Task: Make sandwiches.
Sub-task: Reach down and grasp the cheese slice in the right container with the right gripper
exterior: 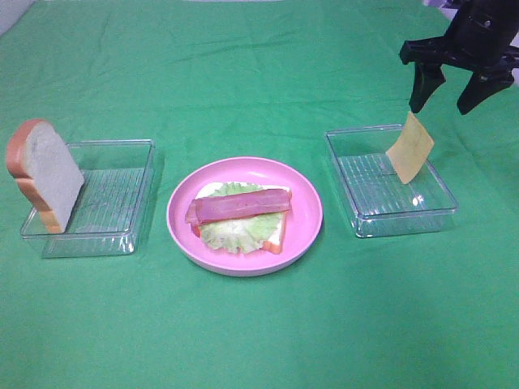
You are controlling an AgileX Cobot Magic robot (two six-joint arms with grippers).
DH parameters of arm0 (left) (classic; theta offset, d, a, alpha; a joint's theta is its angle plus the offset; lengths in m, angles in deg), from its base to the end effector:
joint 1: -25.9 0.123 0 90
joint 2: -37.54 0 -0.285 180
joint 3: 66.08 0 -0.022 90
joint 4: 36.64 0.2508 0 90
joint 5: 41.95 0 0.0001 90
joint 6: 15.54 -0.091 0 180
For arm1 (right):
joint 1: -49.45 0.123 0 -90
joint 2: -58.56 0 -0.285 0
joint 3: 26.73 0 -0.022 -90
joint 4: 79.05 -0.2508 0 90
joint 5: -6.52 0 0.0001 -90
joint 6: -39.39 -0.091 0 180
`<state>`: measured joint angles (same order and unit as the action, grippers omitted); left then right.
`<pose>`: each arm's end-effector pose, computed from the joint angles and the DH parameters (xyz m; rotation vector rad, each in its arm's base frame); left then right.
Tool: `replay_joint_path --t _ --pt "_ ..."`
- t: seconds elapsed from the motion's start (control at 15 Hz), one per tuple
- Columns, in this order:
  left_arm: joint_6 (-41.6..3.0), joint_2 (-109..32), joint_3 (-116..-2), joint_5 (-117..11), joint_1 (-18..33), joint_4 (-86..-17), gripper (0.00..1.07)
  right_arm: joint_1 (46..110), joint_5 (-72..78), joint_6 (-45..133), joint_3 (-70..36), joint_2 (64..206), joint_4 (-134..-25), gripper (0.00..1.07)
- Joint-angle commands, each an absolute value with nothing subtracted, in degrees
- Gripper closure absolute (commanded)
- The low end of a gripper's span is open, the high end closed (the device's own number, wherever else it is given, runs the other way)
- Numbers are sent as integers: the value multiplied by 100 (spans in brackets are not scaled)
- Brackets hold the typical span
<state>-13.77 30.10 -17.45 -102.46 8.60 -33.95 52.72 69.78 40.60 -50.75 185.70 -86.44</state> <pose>-0.0041 0.0052 0.2774 0.2731 2.0188 -0.1531 0.4415 0.0357 0.2269 -0.0491 2.9004 0.1835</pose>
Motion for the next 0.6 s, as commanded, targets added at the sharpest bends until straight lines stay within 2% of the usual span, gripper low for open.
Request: replay_joint_path --t 0.07,0.33,0.47,0.6 --pt "-1383 3119 -1739 -10177 843 -3406 35 5260 6788 4134 -5087 18770 -8604 42" --pt "-1383 3119 -1739 -10177 843 -3406 35 5260 6347 4128 -5104 19246 -8593 43" --pt "-1383 3119 -1739 -10177 843 -3406 35 5260 6273 4123 -5104 19332 -8547 47" --pt "-1383 3119 -1739 -10177 843 -3406 35 5260 6204 4105 -5104 19355 -8518 56"
